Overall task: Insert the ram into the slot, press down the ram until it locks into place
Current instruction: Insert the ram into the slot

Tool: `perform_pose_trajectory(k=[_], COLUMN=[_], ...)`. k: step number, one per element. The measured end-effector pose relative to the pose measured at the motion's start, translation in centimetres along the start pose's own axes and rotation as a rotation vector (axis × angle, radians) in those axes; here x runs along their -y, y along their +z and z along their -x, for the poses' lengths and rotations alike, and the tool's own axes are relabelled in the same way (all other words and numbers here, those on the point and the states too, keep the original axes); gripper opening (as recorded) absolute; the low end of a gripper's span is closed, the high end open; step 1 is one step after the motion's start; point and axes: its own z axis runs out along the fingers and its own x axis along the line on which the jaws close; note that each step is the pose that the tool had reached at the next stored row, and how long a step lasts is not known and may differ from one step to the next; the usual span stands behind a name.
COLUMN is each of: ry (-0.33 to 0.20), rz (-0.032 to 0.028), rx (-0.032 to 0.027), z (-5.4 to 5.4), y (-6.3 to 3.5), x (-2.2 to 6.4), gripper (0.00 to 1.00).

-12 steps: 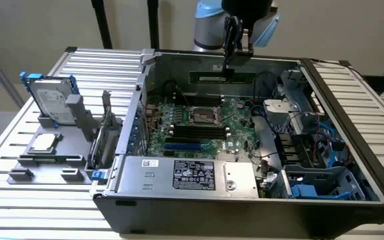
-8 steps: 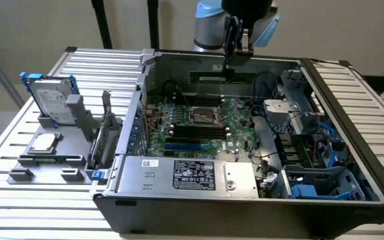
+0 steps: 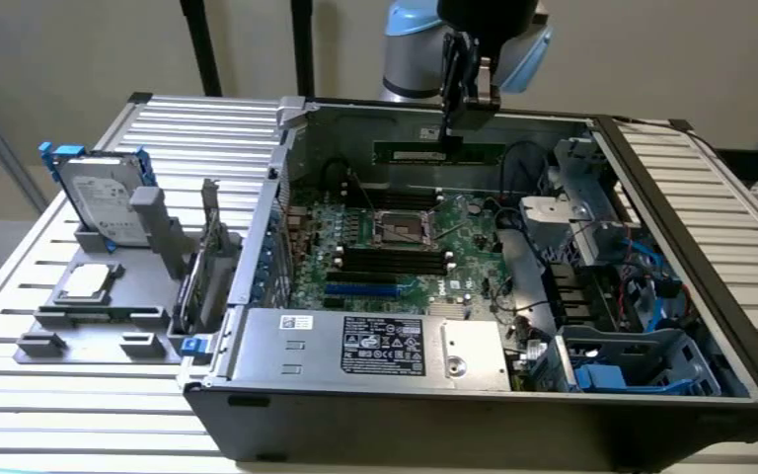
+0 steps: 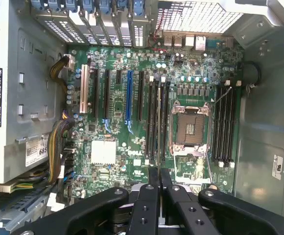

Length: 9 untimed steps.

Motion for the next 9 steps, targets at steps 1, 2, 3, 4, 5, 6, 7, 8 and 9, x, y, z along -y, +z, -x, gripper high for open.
perform_pose_trajectory(k=[1,2,3,4,5,6,7,8,9], ry=[0.0,0.0,0.0,0.0,0.0,0.0,0.0,0.0,0.0], rz=[0.0,0.0,0.0001,0.0,0.0002,0.0002,0.0003,0.0002,0.0003], rx=[0.0,0.0,-0.0002,-0.0013,-0.0026,-0.0041,-0.0063,-0.008,-0.0095], z=[0.0,0.0,0.0,0.0,0.0,0.0,0.1,0.1,0.1], y=[0.0,0.0,0.0,0.04,0.13,0.24,0.36,0.49,0.63], x=[0.0,0.0,-0.02,-0.24,-0.71,-1.16,-1.6,-2.05,-2.5], gripper=[0.12,0.12,0.12,0.12,0.12,0.12,0.12,0.12,0.12])
